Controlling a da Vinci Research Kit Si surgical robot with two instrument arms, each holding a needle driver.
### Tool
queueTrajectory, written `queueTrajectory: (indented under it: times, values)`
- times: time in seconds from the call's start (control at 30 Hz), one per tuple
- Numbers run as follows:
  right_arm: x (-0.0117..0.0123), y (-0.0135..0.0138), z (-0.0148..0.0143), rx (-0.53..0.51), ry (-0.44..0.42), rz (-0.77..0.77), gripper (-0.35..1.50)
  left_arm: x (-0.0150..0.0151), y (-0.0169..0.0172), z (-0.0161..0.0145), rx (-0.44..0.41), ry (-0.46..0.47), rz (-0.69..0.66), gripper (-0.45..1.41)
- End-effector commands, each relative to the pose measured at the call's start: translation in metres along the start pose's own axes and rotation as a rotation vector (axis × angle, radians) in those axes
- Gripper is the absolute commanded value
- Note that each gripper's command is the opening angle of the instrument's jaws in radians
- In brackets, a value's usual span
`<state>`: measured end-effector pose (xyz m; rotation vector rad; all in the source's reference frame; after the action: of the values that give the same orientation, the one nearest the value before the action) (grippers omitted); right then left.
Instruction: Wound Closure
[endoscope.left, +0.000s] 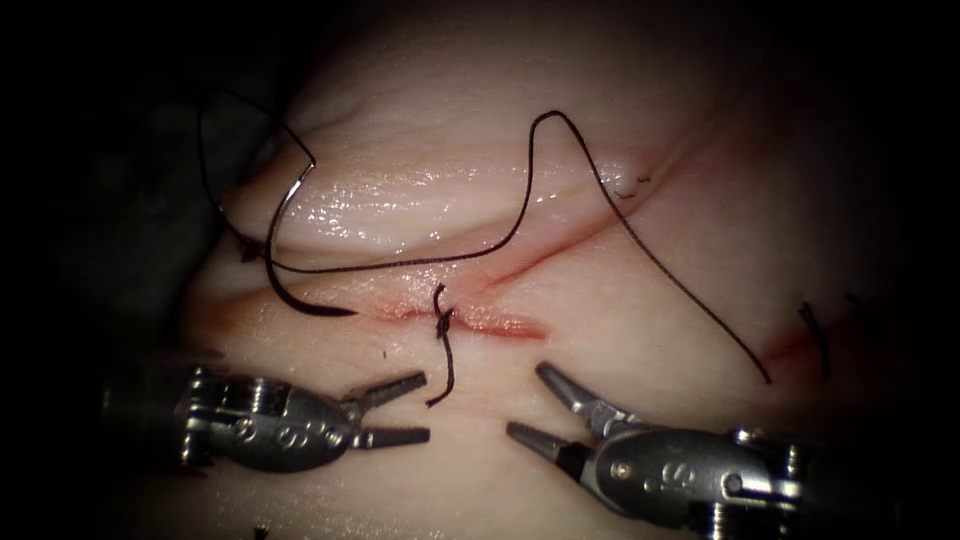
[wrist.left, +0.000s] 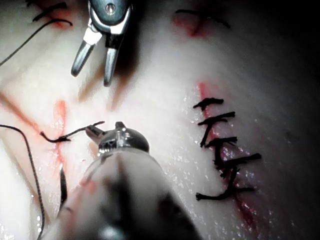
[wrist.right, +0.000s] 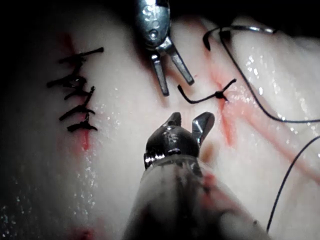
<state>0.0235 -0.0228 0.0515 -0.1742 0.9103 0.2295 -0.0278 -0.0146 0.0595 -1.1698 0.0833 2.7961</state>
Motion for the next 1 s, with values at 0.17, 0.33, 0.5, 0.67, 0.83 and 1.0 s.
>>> queueTrajectory:
  times: [0.17, 0.33, 0.5, 0.67, 0.83, 1.0]
  values:
    - [0.0, -0.0006, 0.0008, 0.004, 0.003, -0.001, 0.54, 0.0003, 0.0006, 0.001, 0.001, -0.002, 0.002, 0.32]
    - [-0.0001, -0.0006, 0.0008, 0.004, 0.004, -0.001, 0.54, 0.0003, 0.0006, 0.0009, -0.001, 0.0, 0.012, 0.15]
    - [-0.0001, -0.0006, 0.0009, 0.004, 0.004, -0.002, 0.51, 0.0005, 0.0004, 0.0008, -0.018, 0.01, 0.016, -0.45]
    - [-0.0003, -0.0007, 0.001, 0.003, 0.005, -0.003, 0.49, 0.0007, 0.0, 0.0008, -0.018, 0.043, 0.012, -0.45]
    - [-0.0002, -0.0005, 0.0017, 0.021, 0.034, -0.033, 0.42, 0.0006, -0.0006, 0.0003, -0.027, 0.052, 0.006, -0.45]
    - [-0.0003, 0.0001, 0.004, 0.048, 0.091, -0.078, 0.42, 0.0006, -0.0015, -0.0004, -0.021, 0.079, -0.024, -0.45]
